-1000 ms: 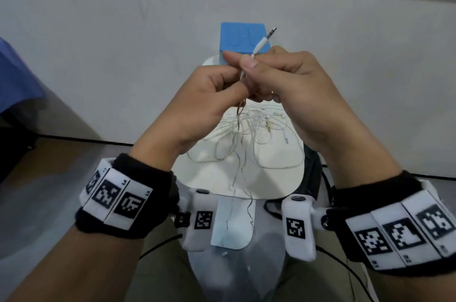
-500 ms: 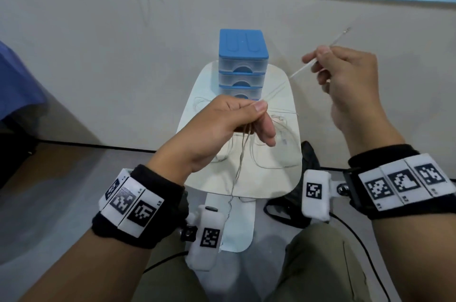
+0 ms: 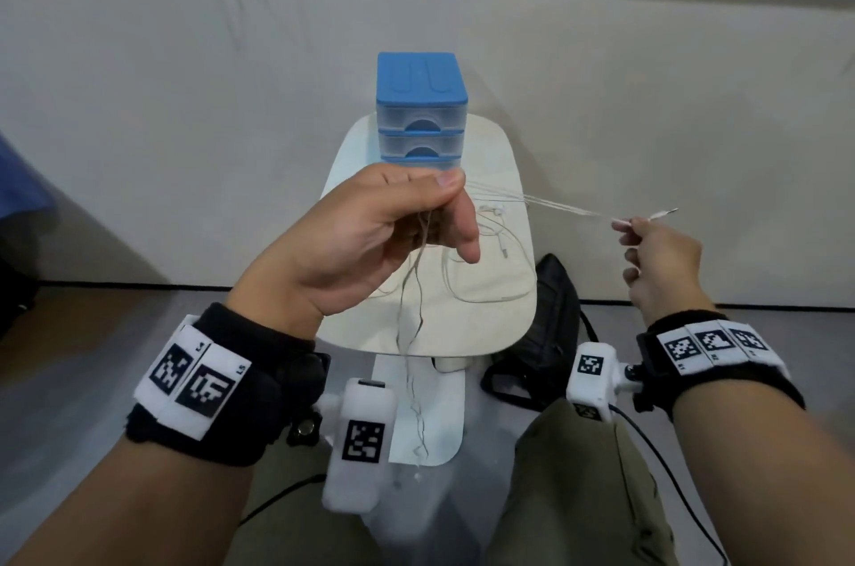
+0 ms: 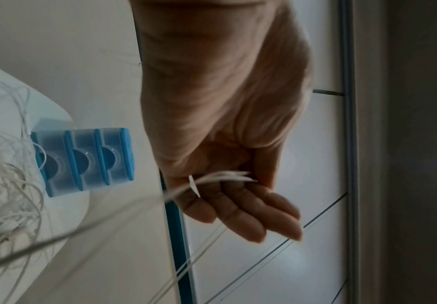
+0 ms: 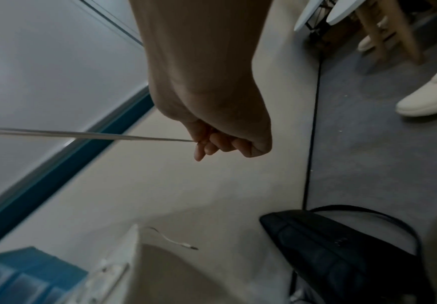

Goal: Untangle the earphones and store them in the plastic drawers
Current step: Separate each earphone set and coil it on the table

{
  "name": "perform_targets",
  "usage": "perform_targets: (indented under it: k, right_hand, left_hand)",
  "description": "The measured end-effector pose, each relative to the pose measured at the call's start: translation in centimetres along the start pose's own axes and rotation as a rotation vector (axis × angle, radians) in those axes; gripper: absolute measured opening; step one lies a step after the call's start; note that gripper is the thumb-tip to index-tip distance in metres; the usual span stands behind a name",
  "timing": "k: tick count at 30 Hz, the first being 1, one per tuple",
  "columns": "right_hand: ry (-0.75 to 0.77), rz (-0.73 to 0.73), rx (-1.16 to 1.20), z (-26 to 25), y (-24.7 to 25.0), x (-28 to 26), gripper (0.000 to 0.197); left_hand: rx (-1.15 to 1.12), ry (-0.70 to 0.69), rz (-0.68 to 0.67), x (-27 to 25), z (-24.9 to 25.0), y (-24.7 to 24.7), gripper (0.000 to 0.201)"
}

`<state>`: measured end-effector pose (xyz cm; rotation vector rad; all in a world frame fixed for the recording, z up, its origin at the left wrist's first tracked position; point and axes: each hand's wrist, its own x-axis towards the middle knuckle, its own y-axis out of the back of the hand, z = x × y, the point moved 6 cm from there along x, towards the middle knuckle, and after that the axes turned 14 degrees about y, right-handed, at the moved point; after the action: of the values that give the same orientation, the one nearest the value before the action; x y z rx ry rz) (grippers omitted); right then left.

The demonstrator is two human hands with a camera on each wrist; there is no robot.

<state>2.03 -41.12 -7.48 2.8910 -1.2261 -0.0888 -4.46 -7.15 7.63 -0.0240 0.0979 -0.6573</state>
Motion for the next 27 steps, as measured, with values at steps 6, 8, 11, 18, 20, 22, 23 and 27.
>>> perform_targets:
  k: [6,8,11,18,20,22,23,27]
  right_hand:
    - [-0.220,0.050,-0.096,6.0,1.8,-1.3,0.024]
    - [-0.288,-0.054,-0.147,6.9,1.5,-3.2,0.026]
    - [-0.296,-0.146,-0.133,6.3,0.9,-5.8,0.027]
    - [0.357,-0.605,0.042,-6.8,-4.5,-12.0,0.024]
    - [0.480,-0.854,0.086,-10.4,-6.3,-14.8,0.030]
    - [0.523,-1.022,0.076,-12.1,-7.4,-16.6,0.031]
    - [0.528,-1.076,0.043,-12.3,-7.8,-17.0,0.027]
    - [0.523,-1.194,-0.042,-12.0,-9.4,-18.6,0.025]
  left_hand:
    - [-0.022,-0.026,-0.080,-0.3,1.5,-1.1,0.045]
    - [0.042,0.005,-0.063,0.0,1.4,-1.5,0.044]
    - [0.134,0.073,0.003,0.6,1.0,-1.6,0.042]
    - [0.307,0.247,0.058,2.3,-0.9,-2.2,0.041]
    - [0.358,0.275,0.095,2.5,-1.2,-2.2,0.040]
    - [0.391,0.284,0.142,2.4,-1.2,-1.7,0.039]
    - [0.395,0.284,0.163,2.2,-1.1,-1.3,0.040]
    - [0.381,0.272,0.235,1.6,-1.0,0.5,0.042]
